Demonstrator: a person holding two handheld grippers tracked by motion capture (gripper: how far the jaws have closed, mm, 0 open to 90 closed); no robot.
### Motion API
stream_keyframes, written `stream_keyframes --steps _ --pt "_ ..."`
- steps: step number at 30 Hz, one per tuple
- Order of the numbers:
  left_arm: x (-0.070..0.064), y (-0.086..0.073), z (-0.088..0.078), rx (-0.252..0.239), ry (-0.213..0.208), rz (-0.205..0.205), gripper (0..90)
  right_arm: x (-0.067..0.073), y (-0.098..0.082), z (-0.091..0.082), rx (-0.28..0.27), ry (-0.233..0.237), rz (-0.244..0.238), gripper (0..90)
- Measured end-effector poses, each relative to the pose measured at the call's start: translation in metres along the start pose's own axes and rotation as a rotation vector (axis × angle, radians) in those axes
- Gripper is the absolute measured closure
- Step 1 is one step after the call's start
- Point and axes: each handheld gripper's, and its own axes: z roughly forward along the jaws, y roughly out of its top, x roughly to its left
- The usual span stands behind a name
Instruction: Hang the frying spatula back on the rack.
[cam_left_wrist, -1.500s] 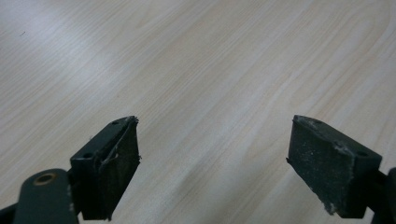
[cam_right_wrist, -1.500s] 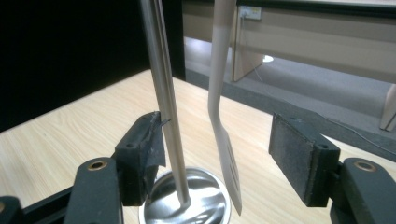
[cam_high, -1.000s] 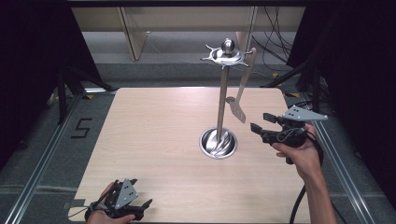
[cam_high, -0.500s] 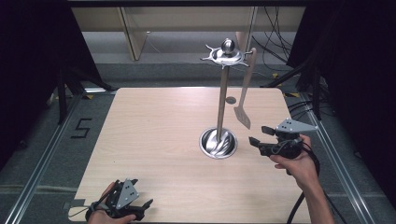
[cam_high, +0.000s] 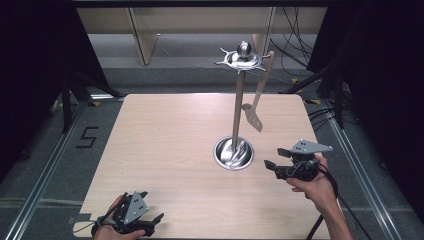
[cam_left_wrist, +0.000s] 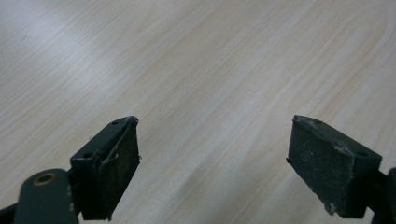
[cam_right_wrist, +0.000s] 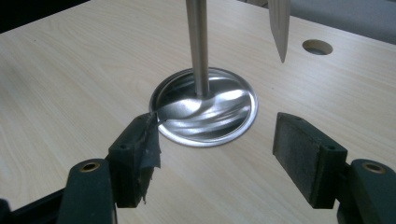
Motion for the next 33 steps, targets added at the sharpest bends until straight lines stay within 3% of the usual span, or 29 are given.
stream_keyframes --steps 2,3,4,11,12,14,17,18,19,22,25,28,30,31,33 --pt "0.0 0.0 0.0 0.003 0.004 0.004 15.9 0.001 -0.001 0.001 0.004 0.012 -0.005 32.6" --pt "0.001 0.0 0.0 0.008 0.01 0.012 15.9 0.0 -0.002 0.002 0.003 0.007 -0.033 32.5" --pt "0.001 0.0 0.0 0.007 0.015 0.009 15.9 0.003 -0.004 0.003 0.005 0.014 -0.003 32.5" --pt "0.002 0.0 0.0 0.022 0.01 0.021 15.9 0.001 -0.009 0.008 0.027 0.023 -0.022 32.3" --pt "0.001 0.0 0.0 0.022 0.009 0.021 15.9 0.003 -0.01 0.007 0.042 0.033 0.004 32.3" --pt "0.001 0.0 -0.001 0.022 0.005 0.027 15.9 0.002 -0.012 0.009 0.031 0.023 -0.013 32.3" --pt "0.001 -0.001 0.0 0.021 0.009 0.026 15.9 0.003 -0.015 0.009 0.033 0.025 -0.001 32.1" --pt "0.0 -0.001 0.001 0.007 0.012 0.005 15.9 0.004 -0.015 0.008 0.048 0.035 0.007 32.2" --pt "0.001 0.0 0.001 0.007 0.014 0.009 15.9 0.003 -0.016 0.008 0.039 0.027 -0.014 32.2" --pt "0.0 0.0 0.001 0.002 0.017 0.004 15.9 0.006 -0.02 0.009 0.054 0.033 0.009 32.0" --pt "0.001 0.0 -0.001 0.019 -0.002 0.018 15.9 0.006 -0.023 0.011 0.058 0.029 -0.009 32.0" --pt "0.002 0.0 0.0 0.012 0.002 0.012 15.9 0.009 -0.025 0.01 0.07 0.03 0.01 32.0" --pt "0.001 -0.001 0.001 -0.005 0.008 -0.005 15.9 0.007 -0.026 0.01 0.063 0.032 -0.016 31.9" --pt "0.001 -0.001 0.001 0.0 0.011 -0.001 15.9 0.009 -0.027 0.01 0.073 0.039 0.008 31.9" --pt "0.002 0.0 -0.001 0.019 0.004 0.024 15.9 0.009 -0.028 0.009 0.07 0.039 -0.001 31.9"
